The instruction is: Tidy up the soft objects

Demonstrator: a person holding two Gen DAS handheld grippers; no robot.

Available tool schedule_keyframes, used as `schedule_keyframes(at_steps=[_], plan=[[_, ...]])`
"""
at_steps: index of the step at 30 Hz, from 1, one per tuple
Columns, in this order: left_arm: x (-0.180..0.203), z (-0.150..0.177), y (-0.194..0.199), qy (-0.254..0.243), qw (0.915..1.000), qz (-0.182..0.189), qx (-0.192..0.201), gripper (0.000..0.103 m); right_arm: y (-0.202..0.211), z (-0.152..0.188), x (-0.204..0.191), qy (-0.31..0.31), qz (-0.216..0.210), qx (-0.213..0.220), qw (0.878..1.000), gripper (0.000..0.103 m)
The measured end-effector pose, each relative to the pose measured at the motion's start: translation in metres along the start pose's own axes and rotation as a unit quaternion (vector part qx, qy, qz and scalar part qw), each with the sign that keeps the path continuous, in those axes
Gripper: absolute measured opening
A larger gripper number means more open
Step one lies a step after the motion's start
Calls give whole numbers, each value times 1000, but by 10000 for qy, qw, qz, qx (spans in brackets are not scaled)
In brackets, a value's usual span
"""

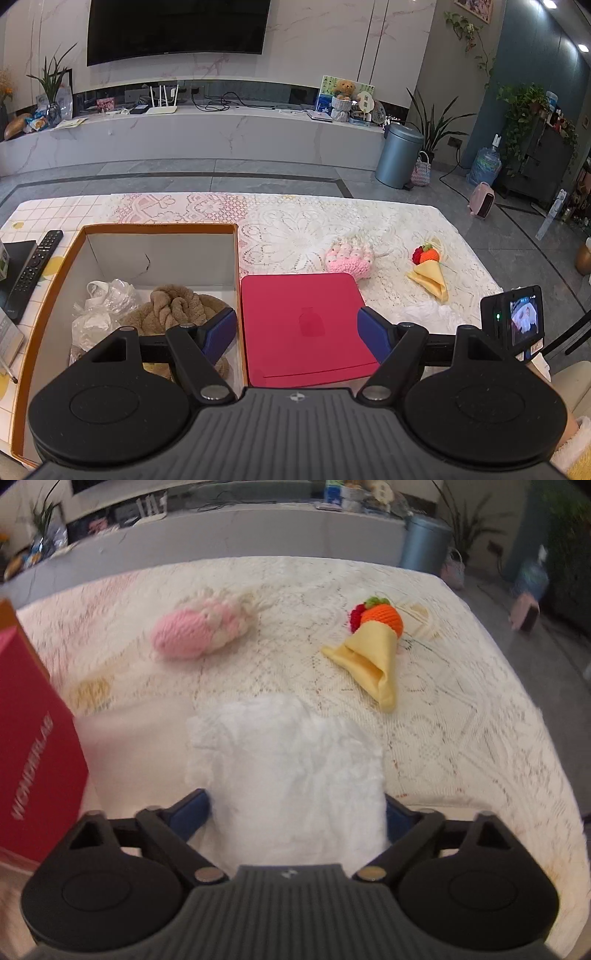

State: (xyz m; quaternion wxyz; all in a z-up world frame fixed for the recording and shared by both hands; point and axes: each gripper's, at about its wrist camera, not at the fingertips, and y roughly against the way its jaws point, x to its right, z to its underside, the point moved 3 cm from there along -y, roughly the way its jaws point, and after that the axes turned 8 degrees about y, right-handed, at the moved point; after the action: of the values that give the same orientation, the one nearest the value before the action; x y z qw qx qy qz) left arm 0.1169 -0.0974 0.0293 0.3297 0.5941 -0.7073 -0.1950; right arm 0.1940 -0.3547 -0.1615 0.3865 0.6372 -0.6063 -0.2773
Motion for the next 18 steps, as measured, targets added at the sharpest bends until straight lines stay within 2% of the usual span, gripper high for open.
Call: schedule_keyframes(at_steps=[1, 3, 6, 9, 11, 13, 15, 18], plan=[[0, 0, 1, -3, 10000, 1, 6, 88, 2, 0, 2, 47, 2, 81, 10000, 81], [0, -1, 5, 13, 10000, -2, 25, 88, 10, 0, 8, 3, -69, 157, 9999, 47], [-1, -2, 10, 19, 10000, -36, 59, 88, 25, 3, 18, -238, -276, 310, 9989, 24], [-1, -3, 13, -54, 9999, -123, 97, 88, 43, 10, 31, -584, -663, 507, 9948, 21], [2, -4, 13, -180, 9996, -185, 80, 88, 54, 16, 44, -1047, -1070, 687, 9863, 21], [5, -4, 14, -219, 9995, -217, 95, 88, 59, 21, 62, -1664, -1564, 792, 9704, 21], [7, -5, 16, -212, 9996, -131, 95, 88, 62, 26, 79, -2237, -2039, 937, 9485, 21], [12, -9, 17, -243, 9996, -84, 146, 88, 71, 29, 98, -2671, -2462, 1247, 9233, 22]])
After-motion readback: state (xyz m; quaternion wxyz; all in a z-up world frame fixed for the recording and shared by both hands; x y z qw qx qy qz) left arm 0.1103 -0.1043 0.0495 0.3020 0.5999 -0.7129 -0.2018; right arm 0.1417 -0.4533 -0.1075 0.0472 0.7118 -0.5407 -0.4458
